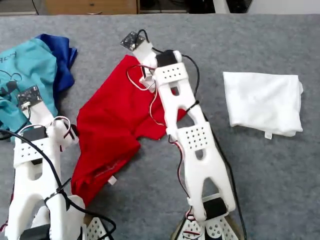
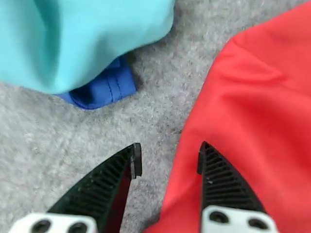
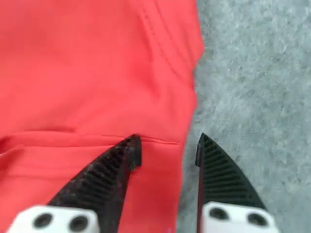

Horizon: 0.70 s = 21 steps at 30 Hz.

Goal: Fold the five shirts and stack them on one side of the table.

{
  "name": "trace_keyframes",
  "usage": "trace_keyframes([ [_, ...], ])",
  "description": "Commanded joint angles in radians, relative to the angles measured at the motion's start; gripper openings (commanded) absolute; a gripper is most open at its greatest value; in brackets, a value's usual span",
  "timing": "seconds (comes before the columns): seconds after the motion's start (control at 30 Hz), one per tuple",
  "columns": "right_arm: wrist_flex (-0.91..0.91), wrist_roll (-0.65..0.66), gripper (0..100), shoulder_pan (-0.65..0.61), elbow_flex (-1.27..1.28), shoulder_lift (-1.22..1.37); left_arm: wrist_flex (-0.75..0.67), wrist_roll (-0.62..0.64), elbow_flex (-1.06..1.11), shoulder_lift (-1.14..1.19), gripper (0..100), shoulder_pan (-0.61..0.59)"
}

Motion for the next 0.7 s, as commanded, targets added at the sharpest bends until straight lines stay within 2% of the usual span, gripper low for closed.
trace_keyframes([
  [0.0, -0.021, 0.000, 19.4, 0.031, -0.088, 0.016, 0.008, 0.005, 0.002, -0.013, 20, 0.003],
  [0.1, -0.035, 0.006, 16.1, 0.038, -0.102, 0.021, 0.008, 0.005, 0.002, -0.013, 20, 0.003],
  [0.27, -0.023, 0.087, 5.8, 0.030, -0.074, 0.015, 0.026, -0.002, -0.002, -0.013, 20, 0.003],
  [0.37, -0.020, 0.052, 0.1, 0.035, -0.077, 0.015, 0.084, -0.003, -0.041, -0.015, 20, 0.003],
  [0.67, 0.026, -0.071, 0.2, 0.136, -0.139, 0.013, 0.127, -0.048, -0.077, -0.015, 20, -0.020],
])
